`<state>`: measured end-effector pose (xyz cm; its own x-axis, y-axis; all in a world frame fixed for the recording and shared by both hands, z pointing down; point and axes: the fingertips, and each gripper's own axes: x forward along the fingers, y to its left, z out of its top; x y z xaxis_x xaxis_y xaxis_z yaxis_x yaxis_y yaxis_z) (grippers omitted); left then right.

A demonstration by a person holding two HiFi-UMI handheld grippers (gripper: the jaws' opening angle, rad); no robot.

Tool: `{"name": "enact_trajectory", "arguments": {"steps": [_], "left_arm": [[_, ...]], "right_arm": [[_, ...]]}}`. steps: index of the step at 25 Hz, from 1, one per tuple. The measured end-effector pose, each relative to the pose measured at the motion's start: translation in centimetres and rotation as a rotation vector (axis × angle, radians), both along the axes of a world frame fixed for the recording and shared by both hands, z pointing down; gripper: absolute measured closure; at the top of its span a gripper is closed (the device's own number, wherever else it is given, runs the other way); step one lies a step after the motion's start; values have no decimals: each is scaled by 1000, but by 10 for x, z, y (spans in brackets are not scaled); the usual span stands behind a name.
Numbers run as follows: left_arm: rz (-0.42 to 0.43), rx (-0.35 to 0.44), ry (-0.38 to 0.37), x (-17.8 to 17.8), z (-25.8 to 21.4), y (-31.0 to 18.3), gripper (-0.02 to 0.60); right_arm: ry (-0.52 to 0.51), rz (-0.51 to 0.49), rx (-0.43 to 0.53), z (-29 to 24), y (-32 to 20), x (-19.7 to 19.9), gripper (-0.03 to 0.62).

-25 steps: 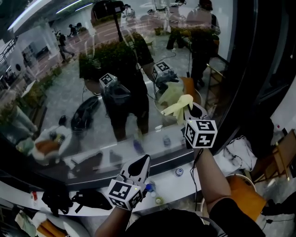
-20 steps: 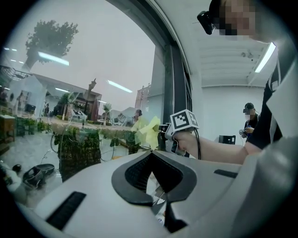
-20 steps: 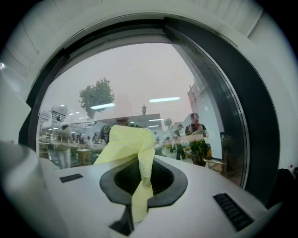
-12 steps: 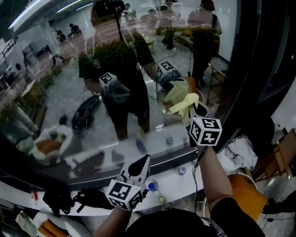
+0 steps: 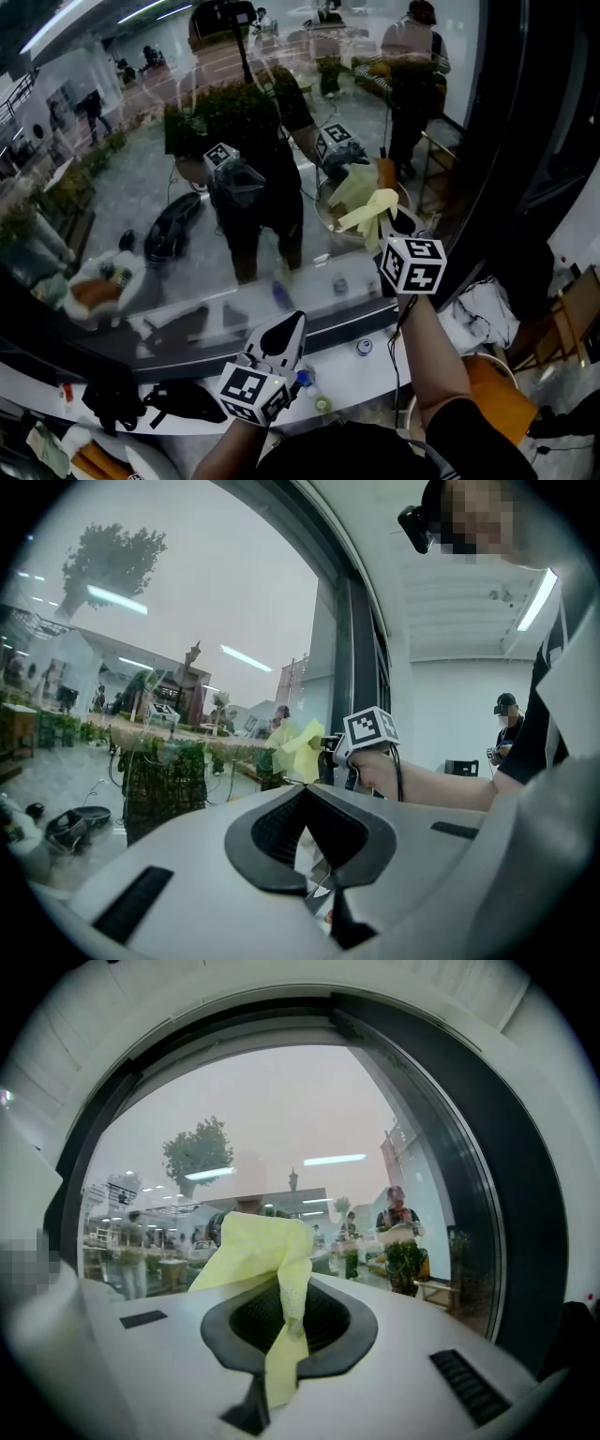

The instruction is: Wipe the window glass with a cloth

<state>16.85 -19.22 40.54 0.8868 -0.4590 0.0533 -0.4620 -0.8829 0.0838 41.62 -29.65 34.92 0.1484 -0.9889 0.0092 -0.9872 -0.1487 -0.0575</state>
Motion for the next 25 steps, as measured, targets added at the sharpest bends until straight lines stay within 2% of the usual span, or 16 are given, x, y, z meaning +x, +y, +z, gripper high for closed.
{"name": "enact_trajectory", "arguments": {"steps": [12, 25], "left_arm": [[20, 16, 24, 3, -6, 5, 581], [44, 44, 84, 17, -35, -7, 581]], "right_arm": [[17, -32, 38, -14, 30, -22, 554], [65, -38, 106, -62, 35, -36, 554]]}}
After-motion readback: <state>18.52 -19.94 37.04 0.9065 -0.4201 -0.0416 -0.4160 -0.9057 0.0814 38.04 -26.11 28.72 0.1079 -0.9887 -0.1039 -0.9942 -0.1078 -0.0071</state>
